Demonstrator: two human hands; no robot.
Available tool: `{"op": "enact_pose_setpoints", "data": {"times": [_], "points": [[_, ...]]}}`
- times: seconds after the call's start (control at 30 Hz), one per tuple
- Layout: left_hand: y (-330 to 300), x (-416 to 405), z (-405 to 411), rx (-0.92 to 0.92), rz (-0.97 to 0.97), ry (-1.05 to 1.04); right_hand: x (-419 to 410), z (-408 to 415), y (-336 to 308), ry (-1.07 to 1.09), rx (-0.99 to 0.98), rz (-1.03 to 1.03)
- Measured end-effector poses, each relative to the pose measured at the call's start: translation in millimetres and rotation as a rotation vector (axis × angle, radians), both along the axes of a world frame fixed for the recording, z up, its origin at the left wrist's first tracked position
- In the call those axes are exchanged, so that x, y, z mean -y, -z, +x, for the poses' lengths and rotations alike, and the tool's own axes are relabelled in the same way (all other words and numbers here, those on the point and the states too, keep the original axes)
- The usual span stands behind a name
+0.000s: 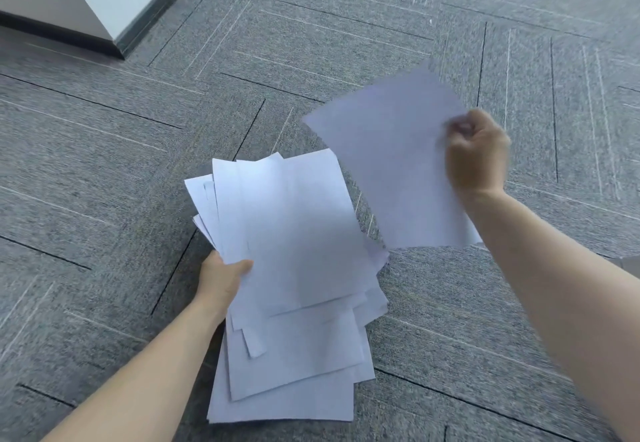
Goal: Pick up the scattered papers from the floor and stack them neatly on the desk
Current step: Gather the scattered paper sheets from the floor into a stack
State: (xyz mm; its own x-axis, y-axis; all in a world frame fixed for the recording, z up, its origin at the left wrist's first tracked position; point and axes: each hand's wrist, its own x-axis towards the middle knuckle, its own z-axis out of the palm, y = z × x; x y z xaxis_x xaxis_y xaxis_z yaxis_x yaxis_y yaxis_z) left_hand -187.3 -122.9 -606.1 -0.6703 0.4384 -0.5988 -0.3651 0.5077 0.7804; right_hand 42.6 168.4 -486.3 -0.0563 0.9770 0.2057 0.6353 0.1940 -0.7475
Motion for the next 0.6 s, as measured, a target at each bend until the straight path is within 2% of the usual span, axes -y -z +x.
{"op": "enact_pose_setpoints", "data": {"times": [0.2, 0.33, 0.47, 0.6], "points": [[-1.5, -3.8, 3.8, 0.025, 0.036, -0.015, 19.7, -25.5, 13.5, -0.091, 0.015, -0.129], [-3.9, -7.0, 9.3, 0.12, 0.114, -0.041, 39.2, -40.3, 21.3, -0.189, 0.103, -0.229], [-8.0, -12.9, 15.5, 0.173, 0.173, -0.056, 58.2, -45.6, 46.7, -0.256, 0.172, -0.384], [-8.2, -16.6, 21.3, 0.141, 0.192, 0.007, 72.6, -45.6, 73.8, -0.316, 0.246, -0.569]]}}
